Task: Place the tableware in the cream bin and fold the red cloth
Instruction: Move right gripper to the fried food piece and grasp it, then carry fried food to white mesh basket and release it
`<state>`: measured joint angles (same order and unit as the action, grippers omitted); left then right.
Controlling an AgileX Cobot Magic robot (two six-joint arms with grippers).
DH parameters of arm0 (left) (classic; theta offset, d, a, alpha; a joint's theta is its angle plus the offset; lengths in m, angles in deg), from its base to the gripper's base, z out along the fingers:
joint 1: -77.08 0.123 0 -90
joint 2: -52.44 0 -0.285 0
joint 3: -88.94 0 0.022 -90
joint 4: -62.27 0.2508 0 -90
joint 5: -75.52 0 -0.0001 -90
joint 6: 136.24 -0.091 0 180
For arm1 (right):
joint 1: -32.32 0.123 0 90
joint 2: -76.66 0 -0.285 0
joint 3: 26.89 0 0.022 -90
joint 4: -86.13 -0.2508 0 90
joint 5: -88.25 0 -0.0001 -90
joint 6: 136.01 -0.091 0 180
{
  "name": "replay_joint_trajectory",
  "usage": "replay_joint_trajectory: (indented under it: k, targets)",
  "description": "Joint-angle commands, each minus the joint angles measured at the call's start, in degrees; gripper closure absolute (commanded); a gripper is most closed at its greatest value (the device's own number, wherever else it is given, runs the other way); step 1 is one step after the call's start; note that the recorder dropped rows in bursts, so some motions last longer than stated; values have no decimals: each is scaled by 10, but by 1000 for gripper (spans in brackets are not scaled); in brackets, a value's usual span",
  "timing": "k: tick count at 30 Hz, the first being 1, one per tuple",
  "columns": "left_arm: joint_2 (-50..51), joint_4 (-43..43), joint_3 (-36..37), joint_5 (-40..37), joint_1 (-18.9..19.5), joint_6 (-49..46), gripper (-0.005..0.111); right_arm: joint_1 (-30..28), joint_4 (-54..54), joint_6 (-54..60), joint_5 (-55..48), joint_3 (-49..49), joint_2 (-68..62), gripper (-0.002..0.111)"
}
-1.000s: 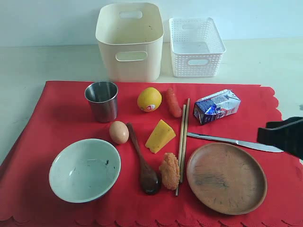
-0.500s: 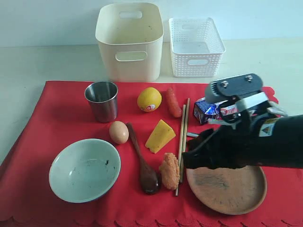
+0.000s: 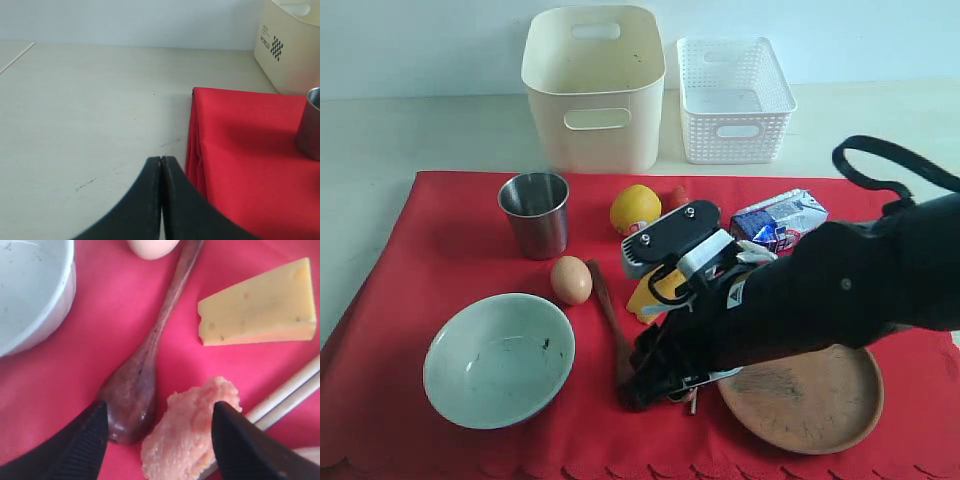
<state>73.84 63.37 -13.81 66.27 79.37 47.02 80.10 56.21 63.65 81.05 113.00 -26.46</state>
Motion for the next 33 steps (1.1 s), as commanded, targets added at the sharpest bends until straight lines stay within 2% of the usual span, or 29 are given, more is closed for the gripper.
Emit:
replay_joint_trajectory:
  k: [1, 16, 18, 20, 22, 26, 29, 33]
  targets:
    - [5, -3, 0, 4, -1, 0, 105, 0, 8, 18, 14, 10, -26, 49]
    - [5, -3, 0, 4, -1, 0, 105, -26, 13, 18, 9, 11, -50, 51]
    - [5, -3, 0, 4, -1, 0, 105, -26, 14, 18, 13, 11, -64, 56]
    - [5, -3, 0, 4, -1, 0, 105, -26, 14, 18, 7, 11, -64, 69]
    - [5, -3, 0, 4, -1, 0, 105, -26, 14, 18, 6, 11, -54, 86]
    - [5, -3, 0, 4, -1, 0, 105, -26, 14, 13, 10, 20, -7, 106]
    - [5, -3, 0, 4, -1, 0, 105, -29, 24, 13, 2, 49, 32, 108]
    - [5, -3, 0, 4, -1, 0, 105, -75, 59, 13, -38, 101, 52, 108]
